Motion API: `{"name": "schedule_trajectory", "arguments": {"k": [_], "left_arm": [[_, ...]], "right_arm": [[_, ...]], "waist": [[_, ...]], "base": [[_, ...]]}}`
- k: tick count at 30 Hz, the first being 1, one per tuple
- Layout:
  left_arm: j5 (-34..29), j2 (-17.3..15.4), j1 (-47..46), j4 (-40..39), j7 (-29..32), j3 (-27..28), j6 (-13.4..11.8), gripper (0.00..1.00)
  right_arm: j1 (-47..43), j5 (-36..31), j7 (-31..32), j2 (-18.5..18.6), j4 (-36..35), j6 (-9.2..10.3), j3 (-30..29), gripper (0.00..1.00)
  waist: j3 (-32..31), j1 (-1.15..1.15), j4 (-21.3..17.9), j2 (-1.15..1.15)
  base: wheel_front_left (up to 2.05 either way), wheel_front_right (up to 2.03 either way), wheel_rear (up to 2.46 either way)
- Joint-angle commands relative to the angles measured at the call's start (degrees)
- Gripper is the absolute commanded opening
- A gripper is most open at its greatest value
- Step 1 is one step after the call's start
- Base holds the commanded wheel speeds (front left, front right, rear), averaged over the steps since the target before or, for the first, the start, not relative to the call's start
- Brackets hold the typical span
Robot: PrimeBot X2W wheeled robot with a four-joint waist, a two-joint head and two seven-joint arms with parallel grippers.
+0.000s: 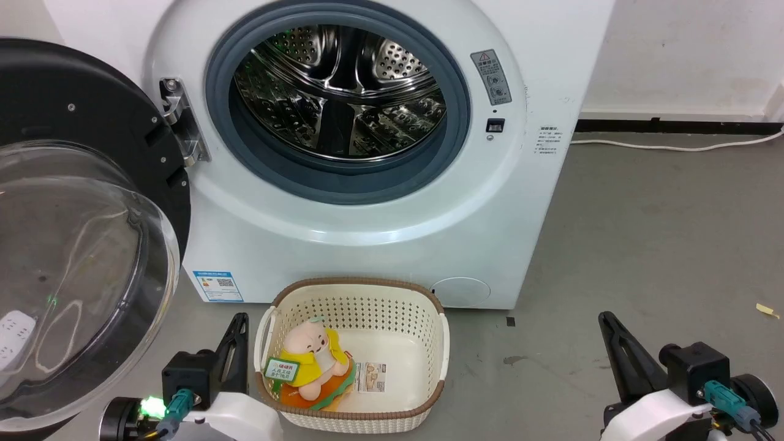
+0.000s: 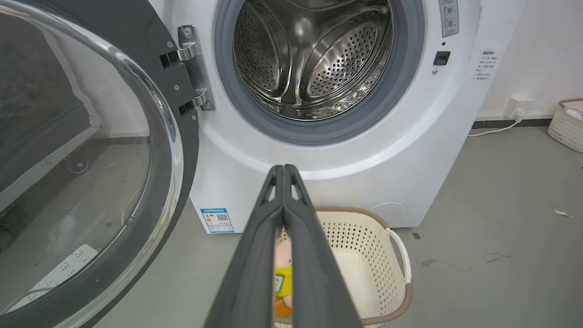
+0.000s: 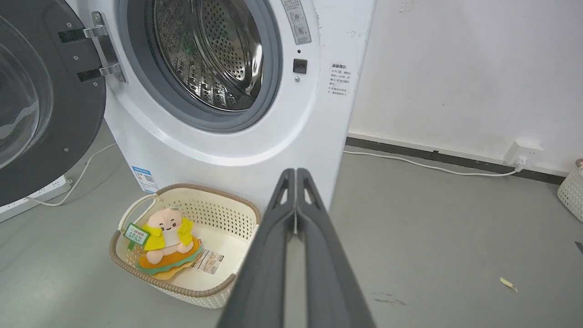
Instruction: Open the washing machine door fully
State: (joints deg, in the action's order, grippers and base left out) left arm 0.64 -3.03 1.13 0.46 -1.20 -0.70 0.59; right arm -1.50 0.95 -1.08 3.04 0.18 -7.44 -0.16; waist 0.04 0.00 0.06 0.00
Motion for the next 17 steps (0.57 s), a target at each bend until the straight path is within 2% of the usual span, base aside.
{"name": "schedule_trajectory", "arguments": {"k": [1, 17], "left_arm": [[-0.32, 0.08, -0.82, -0.27, 0.42, 0.39, -0.4, 0.0], [-0.64, 0.15, -1.13, -0.46, 1.2, 0.7, -0.59, 0.0]], "right_arm": [[1.08, -0.49, 0.29, -0.15, -0.16, -0.04, 0.08, 0.0], [1.5, -0.95, 1.08, -0.16, -0.18, -0.05, 0.16, 0.0]], "waist": [[-0.01, 0.0, -0.01, 0.0], [-0.04, 0.0, -0.06, 0.0]], "base": [[0.0, 0.0, 0.0], [0.0, 0.0, 0.0]]}}
